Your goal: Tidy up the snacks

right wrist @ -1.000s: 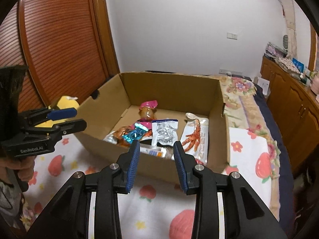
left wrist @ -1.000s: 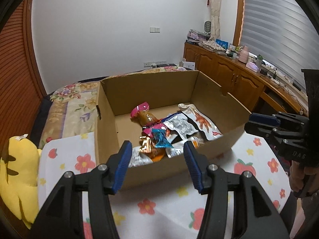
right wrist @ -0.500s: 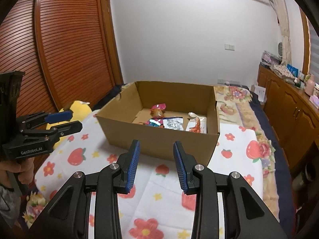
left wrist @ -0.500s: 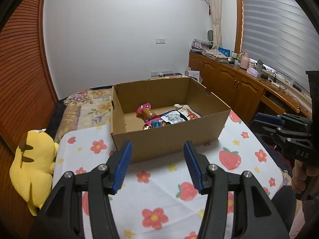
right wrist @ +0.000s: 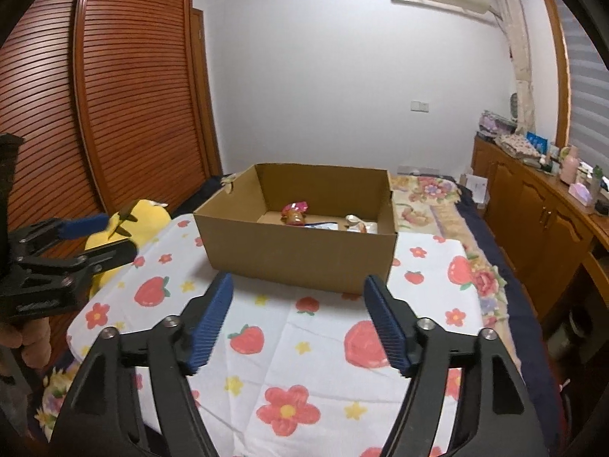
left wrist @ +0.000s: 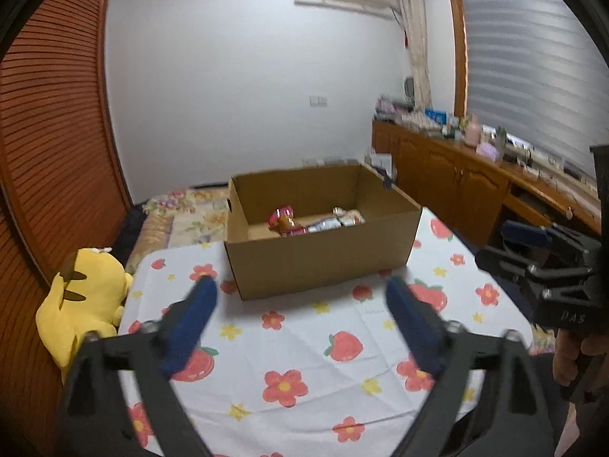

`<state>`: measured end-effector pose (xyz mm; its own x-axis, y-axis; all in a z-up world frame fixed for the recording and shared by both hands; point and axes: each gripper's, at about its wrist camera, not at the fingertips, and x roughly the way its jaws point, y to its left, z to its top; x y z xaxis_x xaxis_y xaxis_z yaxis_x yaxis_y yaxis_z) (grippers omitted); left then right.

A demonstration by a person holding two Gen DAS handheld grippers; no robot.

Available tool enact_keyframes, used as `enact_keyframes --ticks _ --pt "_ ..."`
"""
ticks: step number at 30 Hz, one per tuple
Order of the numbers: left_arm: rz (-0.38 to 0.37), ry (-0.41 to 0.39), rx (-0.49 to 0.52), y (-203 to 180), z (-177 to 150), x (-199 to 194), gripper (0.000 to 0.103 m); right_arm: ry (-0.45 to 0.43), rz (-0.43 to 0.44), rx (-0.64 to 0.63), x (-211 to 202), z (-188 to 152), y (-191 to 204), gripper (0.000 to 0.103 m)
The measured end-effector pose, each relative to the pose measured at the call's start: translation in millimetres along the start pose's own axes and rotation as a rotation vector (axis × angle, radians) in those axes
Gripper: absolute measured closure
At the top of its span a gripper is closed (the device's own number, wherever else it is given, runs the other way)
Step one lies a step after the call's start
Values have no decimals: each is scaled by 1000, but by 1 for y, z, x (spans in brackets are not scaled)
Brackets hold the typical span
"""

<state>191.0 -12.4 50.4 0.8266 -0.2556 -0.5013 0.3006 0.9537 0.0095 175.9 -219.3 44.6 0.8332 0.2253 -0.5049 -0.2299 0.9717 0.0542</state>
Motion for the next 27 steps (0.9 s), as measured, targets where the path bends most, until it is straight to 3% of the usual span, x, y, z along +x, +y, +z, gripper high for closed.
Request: enact_keyframes --ticks 5,17,22,27 --pt "45 -29 -19 -2 -5 -17 0 -37 -14 21 -14 -6 -1 0" --pt "168 -75 1 -10 -25 -46 0 -60 -81 36 -34 -17 -5 0" --pt "173 -64 16 -21 -38 -58 0 -75 -90 29 -52 -23 1 0" --pt "171 -66 -36 -22 -51 -77 0 -82 -77 34 -69 -31 4 0"
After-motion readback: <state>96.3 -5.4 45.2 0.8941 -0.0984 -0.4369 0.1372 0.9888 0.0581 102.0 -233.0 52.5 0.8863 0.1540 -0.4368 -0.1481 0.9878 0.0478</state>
